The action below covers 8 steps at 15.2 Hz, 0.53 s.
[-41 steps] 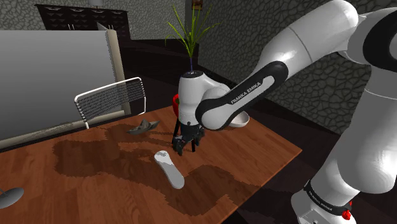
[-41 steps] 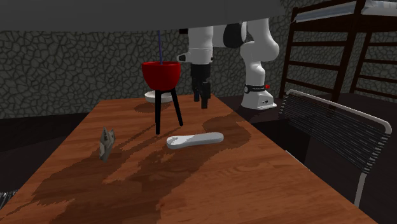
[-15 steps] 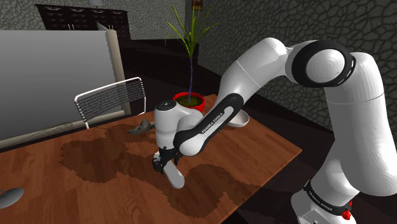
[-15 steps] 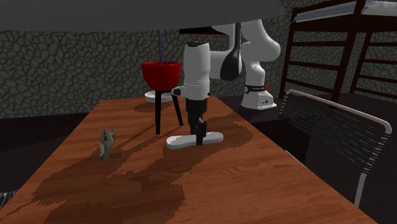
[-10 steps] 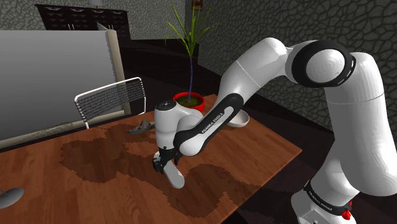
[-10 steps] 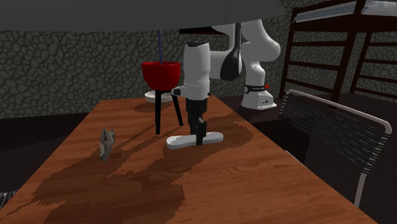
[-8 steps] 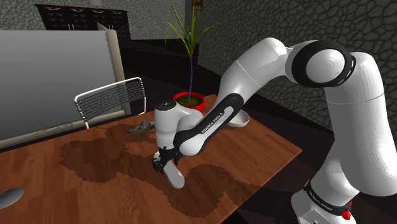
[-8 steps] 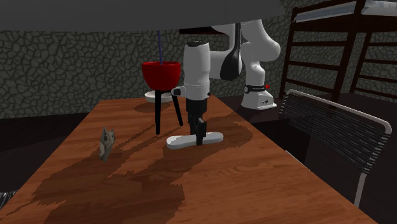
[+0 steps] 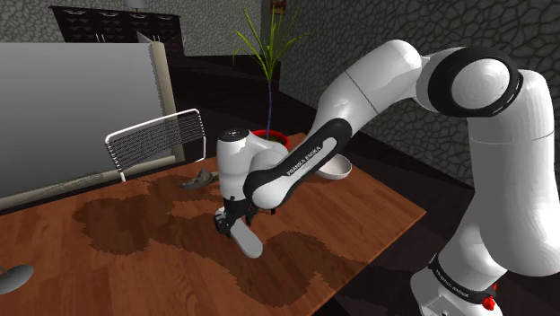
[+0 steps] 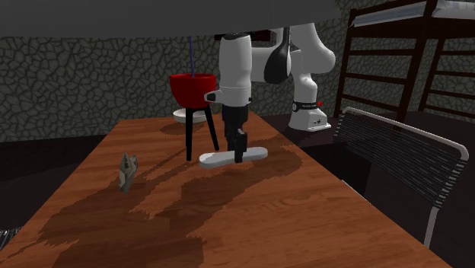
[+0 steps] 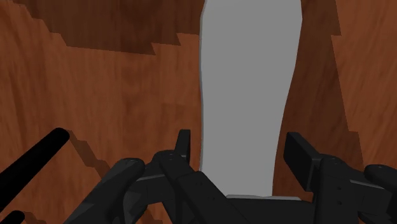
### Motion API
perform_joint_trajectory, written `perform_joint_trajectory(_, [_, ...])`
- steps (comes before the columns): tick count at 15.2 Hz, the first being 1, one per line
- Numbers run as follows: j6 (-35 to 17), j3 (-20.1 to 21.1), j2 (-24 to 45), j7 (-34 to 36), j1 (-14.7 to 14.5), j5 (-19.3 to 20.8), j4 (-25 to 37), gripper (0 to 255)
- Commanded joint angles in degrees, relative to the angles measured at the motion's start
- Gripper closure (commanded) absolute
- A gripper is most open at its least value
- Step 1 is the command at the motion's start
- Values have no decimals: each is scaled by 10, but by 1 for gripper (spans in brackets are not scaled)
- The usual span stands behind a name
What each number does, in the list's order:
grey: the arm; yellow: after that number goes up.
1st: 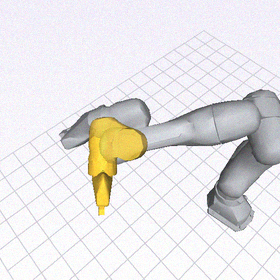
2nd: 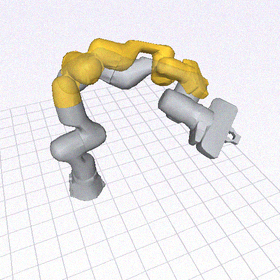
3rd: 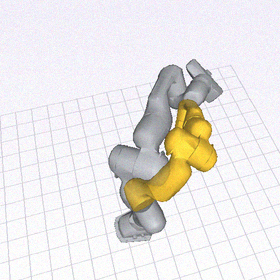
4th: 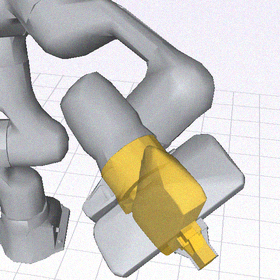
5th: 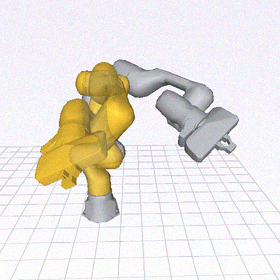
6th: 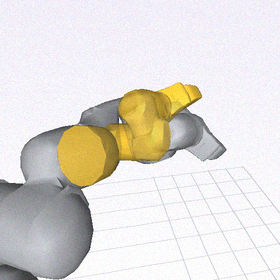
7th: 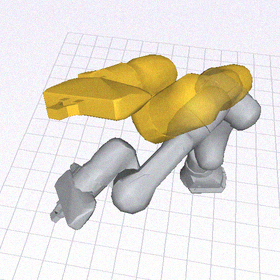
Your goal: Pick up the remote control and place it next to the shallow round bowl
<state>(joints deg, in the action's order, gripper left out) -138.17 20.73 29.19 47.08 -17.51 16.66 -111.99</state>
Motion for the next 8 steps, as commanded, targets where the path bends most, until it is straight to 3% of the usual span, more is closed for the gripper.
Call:
perform_joint_trajectory(1, [11, 4, -10, -4, 3, -6, 1, 255])
perform_joint_trajectory(8, [50, 17, -48, -18, 12, -27, 5, 255])
